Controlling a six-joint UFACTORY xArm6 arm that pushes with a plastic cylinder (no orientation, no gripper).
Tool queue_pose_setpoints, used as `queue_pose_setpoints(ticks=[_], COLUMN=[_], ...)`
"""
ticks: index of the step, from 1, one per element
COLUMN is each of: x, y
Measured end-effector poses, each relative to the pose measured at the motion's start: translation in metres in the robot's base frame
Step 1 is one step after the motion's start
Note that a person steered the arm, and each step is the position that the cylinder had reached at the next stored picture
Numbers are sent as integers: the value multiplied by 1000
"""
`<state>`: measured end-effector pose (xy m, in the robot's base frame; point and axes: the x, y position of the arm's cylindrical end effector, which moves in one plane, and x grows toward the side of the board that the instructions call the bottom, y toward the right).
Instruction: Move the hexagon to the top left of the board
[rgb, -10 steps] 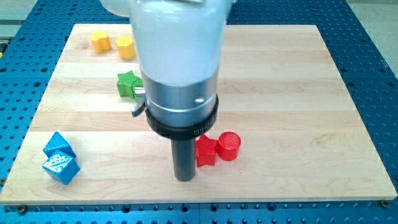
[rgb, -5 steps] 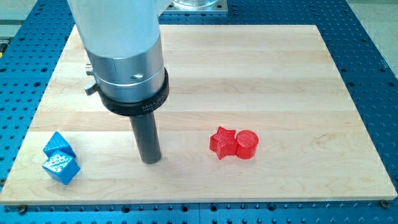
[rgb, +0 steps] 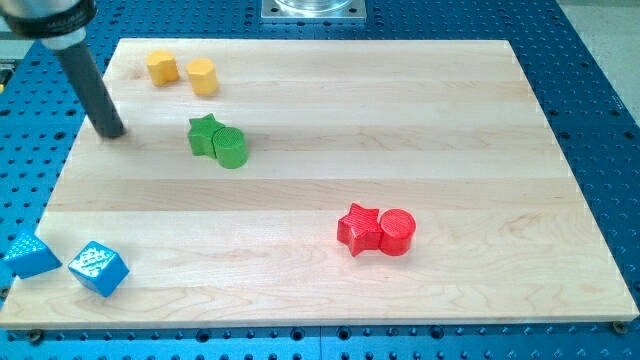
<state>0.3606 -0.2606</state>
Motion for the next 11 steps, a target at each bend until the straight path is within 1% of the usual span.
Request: queue_pose_setpoints(ticks=[1,2,3,4,5,6,7,8,9,10,11], x=[-54,-87,-118,-125,-76,-114,-142,-104,-89,-54,-56], y=[57,-8,-14,92,126,148,98,47,95,138,115])
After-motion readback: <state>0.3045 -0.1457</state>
